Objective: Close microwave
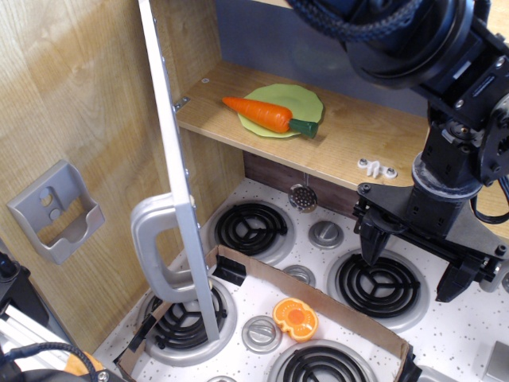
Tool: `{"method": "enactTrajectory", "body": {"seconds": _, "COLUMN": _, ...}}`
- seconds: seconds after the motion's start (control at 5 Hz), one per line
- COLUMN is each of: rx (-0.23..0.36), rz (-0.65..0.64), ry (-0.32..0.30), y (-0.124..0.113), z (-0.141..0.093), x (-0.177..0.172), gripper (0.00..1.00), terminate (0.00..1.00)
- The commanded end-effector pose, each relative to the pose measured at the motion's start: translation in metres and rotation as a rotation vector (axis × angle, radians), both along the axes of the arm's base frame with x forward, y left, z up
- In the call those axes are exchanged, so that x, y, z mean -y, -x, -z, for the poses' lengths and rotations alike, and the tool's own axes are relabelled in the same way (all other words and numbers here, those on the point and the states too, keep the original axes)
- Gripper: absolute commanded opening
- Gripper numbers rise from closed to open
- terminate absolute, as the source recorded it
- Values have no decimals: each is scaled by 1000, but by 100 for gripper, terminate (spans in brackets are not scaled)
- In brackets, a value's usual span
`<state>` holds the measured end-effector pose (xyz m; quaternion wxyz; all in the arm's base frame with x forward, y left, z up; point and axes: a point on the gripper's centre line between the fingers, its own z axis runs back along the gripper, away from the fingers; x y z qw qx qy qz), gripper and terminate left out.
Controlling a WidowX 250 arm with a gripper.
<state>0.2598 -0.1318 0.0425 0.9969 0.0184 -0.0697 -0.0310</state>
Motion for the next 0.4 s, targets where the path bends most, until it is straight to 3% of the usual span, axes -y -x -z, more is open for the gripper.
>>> {"method": "enactTrajectory", "body": {"seconds": 0.0, "rx": 0, "rz": 0, "ry": 0, "y": 0, "z": 0, "x": 0, "gripper": 100, "terminate": 0}}
{"method": "enactTrajectory", "body": {"seconds": 0.2, "rx": 65, "rz": -17, "ry": -60, "y": -2, "z": -21, "x": -5, "gripper": 100, "terminate": 0}}
